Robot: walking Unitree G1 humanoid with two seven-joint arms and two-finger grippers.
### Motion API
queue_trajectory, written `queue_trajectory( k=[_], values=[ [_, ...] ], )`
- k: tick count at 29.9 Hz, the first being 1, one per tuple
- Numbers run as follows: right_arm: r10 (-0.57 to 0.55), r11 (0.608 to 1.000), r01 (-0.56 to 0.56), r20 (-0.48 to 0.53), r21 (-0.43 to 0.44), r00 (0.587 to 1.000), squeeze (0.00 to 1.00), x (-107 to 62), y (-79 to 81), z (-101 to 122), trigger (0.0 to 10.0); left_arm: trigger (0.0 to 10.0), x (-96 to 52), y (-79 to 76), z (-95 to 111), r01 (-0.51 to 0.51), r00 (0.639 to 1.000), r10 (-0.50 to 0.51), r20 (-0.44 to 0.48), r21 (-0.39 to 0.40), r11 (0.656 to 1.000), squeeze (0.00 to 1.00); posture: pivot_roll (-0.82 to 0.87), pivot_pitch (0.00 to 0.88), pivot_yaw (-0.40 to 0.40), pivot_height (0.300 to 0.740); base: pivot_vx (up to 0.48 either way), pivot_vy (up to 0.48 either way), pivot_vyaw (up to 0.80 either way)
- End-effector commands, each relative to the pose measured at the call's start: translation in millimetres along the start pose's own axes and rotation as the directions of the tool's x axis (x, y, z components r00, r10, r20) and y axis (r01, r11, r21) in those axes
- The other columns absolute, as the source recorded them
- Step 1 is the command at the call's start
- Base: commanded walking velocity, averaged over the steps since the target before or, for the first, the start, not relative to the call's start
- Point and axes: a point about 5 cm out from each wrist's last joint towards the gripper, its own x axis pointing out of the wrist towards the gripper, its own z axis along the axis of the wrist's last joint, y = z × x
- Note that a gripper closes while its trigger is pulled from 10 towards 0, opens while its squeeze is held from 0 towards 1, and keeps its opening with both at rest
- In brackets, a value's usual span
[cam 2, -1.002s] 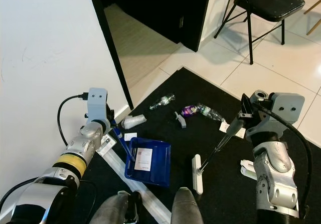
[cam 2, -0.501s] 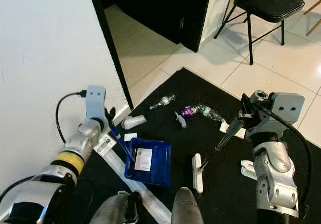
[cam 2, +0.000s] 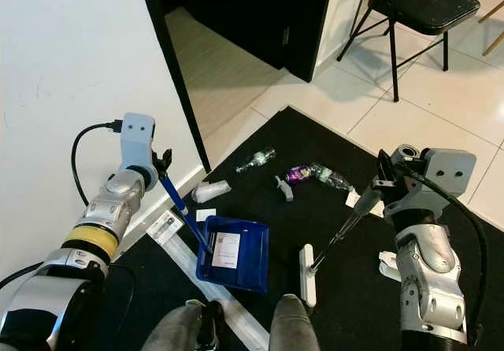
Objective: Sweep floor
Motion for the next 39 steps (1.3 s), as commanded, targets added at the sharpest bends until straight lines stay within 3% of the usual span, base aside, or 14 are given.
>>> queue_trajectory(
  k=[1, 5, 6, 8, 9, 10, 11, 12, 27, 33, 34, 36, 37, 39],
  values=[
    [0.005, 1.000, -0.004, 0.030, -0.007, 1.000, 0.00, -1.6, 2.1, 3, 10.0, 10.0, -3.2, 5.8, -12, 0.003, 0.999, -0.001, -0.051, 0.039, 0.999, 0.00, -0.21, 0.149, 0.110, 0.740, 0.000, 0.000, 0.00],
    [0.004, 1.000, -0.004, 0.030, -0.008, 1.000, 0.00, -1.7, 1.7, 3, 10.0, 10.0, -2.8, 5.2, -13, -0.008, 0.999, 0.009, -0.054, 0.021, 1.000, 0.00, -0.21, 0.150, 0.109, 0.740, 0.000, 0.000, 0.00],
    [0.004, 1.000, -0.003, 0.030, -0.008, 1.000, 0.00, -1.7, 1.5, 3, 10.0, 9.3, -2.5, 5.2, -12, -0.012, 0.999, 0.013, -0.052, 0.018, 1.000, 0.00, -0.21, 0.150, 0.109, 0.740, 0.000, 0.000, 0.00],
    [0.004, 1.000, -0.004, 0.030, -0.008, 1.000, 0.00, -1.7, 1.5, 3, 10.0, 6.2, -2.2, 5.5, -12, -0.015, 0.999, 0.016, -0.052, 0.016, 1.000, 0.00, -0.21, 0.150, 0.109, 0.740, 0.000, 0.000, 0.00],
    [0.004, 1.000, -0.004, 0.031, -0.009, 1.000, 0.00, -1.7, 1.4, 4, 10.0, 6.2, -2.1, 5.7, -12, -0.017, 0.998, 0.018, -0.053, 0.015, 1.000, 0.00, -0.21, 0.150, 0.109, 0.740, 0.000, 0.000, 0.00],
    [0.004, 1.000, -0.004, 0.031, -0.009, 1.000, 0.00, -1.7, 1.4, 4, 10.0, 4.3, -2.1, 6.1, -12, -0.021, 0.998, 0.021, -0.054, 0.011, 1.000, 0.00, -0.21, 0.150, 0.109, 0.740, 0.000, 0.000, 0.00],
    [0.004, 1.000, -0.003, 0.031, -0.009, 1.000, 0.00, -1.7, 1.3, 4, 10.0, 1.5, -2.0, 6.5, -11, -0.022, 0.998, 0.022, -0.054, 0.010, 1.000, 0.00, -0.21, 0.151, 0.109, 0.740, 0.000, 0.000, 0.00],
    [0.003, 1.000, -0.002, 0.032, -0.008, 0.999, 0.00, -1.8, 1.2, 4, 10.0, 0.0, -2.2, 6.9, -11, -0.020, 0.998, 0.021, -0.055, 0.009, 1.000, 0.00, -0.21, 0.151, 0.109, 0.740, 0.000, 0.000, 0.00],
    [0.005, 1.000, -0.005, 0.034, -0.003, 0.999, 0.00, -1.8, 1.9, 4, 10.0, 0.0, -5.5, 1.4, -16, 0.039, 0.997, -0.034, -0.067, 0.063, 0.997, 0.00, -0.21, 0.150, 0.109, 0.740, 0.000, 0.000, 0.00],
    [0.007, 1.000, -0.007, 0.036, -0.004, 0.999, 0.00, -0.8, 1.9, 5, 10.0, 0.0, -5.8, -0.4, -13, 0.014, 0.999, -0.013, -0.036, 0.036, 0.999, 0.00, -0.21, 0.145, 0.106, 0.740, 0.000, 0.000, 0.00],
    [0.008, 1.000, -0.008, 0.038, -0.006, 0.999, 0.00, -0.1, 1.9, 6, 10.0, 0.0, -4.0, -0.4, -10, -0.002, 0.998, 0.000, -0.061, -0.025, 1.000, 0.00, -0.21, 0.140, 0.106, 0.740, 0.000, 0.000, 0.00],
    [0.008, 1.000, -0.008, 0.038, -0.006, 0.999, 0.00, 0.2, 1.9, 6, 10.0, 0.0, -3.4, -0.6, -9, -0.005, 0.997, 0.002, -0.073, -0.044, 0.999, 0.00, -0.21, 0.138, 0.107, 0.740, 0.000, 0.000, 0.00],
    [0.009, 1.000, -0.009, 0.039, -0.006, 0.999, 0.00, 0.4, 2.1, 6, 10.0, 10.0, -3.0, -1.7, -6, 0.004, 0.997, -0.010, -0.083, -0.074, 0.997, 0.00, -0.21, 0.138, 0.107, 0.740, 0.000, 0.000, 0.00],
    [0.011, 1.000, -0.010, 0.041, -0.007, 0.999, 0.00, 1.1, 2.6, 6, 10.0, 10.0, -3.0, -3.7, 1, 0.022, 0.996, -0.032, -0.083, -0.116, 0.993, 0.00, -0.21, 0.134, 0.108, 0.740, 0.000, 0.000, 0.00]
  ],
)
